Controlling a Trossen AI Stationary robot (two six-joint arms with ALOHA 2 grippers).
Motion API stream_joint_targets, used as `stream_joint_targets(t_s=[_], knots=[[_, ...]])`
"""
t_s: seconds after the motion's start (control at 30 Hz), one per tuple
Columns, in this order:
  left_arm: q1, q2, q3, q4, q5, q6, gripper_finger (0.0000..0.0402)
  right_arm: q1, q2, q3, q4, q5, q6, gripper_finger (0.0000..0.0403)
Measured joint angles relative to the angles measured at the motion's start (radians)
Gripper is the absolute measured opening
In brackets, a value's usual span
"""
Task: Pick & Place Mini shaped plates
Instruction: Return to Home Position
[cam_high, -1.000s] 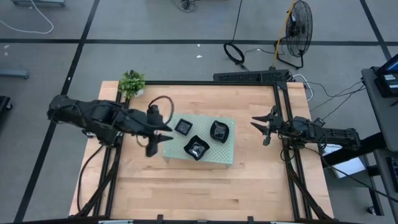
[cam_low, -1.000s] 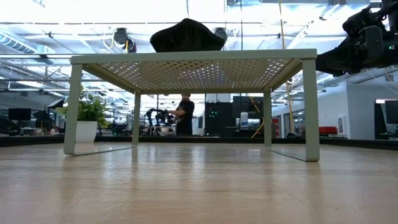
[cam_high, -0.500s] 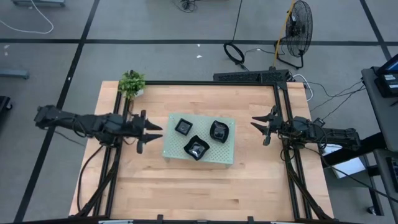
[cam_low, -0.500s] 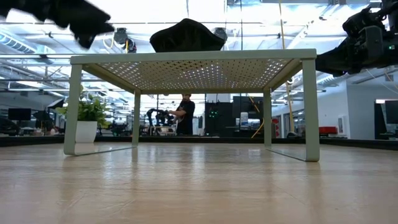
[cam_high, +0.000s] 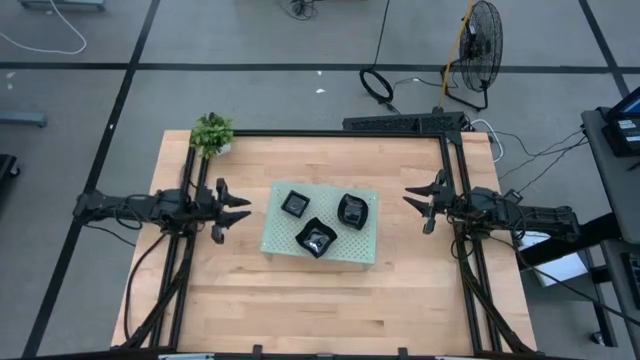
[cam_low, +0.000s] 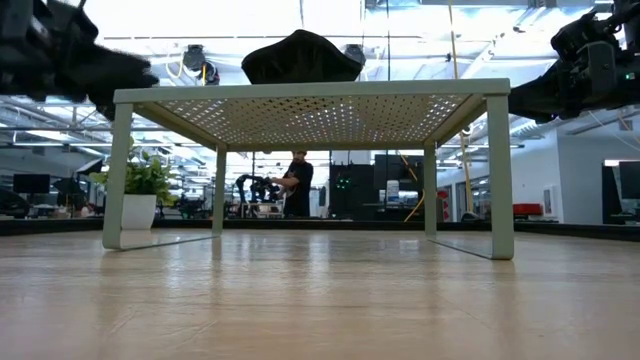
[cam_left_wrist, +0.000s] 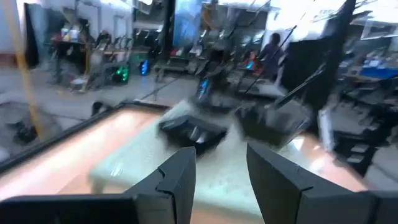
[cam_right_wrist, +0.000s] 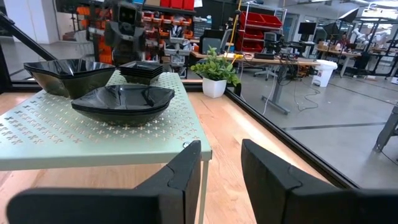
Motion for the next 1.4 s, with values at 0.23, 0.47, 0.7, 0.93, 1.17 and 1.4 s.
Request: stream_joint_targets(t_s=[0.23, 0.47, 0.7, 0.93, 1.17, 1.4], knots=[[0.022, -0.016, -0.005, -0.090, -0.098, -0.006, 0.0145, 0.000, 0.000, 0.000, 0.000, 0.000, 0.000, 0.0102], [0.021, 0.005, -0.004, -0.084, -0.099, -0.017, 0.0145, 0.000, 0.000, 0.000, 0.000, 0.000, 0.000, 0.0102], [0.021, 0.005, -0.004, -0.083, -0.101, -0.026, 0.0145, 0.000, 0.000, 0.000, 0.000, 0.000, 0.000, 0.0102], [0.021, 0.005, -0.005, -0.082, -0.101, -0.025, 0.0145, 0.000, 0.000, 0.000, 0.000, 0.000, 0.000, 0.0102], [0.021, 0.005, -0.005, -0.082, -0.101, -0.026, 0.0145, 0.000, 0.000, 0.000, 0.000, 0.000, 0.000, 0.0102], [0.021, 0.005, -0.005, -0.081, -0.101, -0.027, 0.0145, 0.000, 0.000, 0.000, 0.000, 0.000, 0.000, 0.0102]])
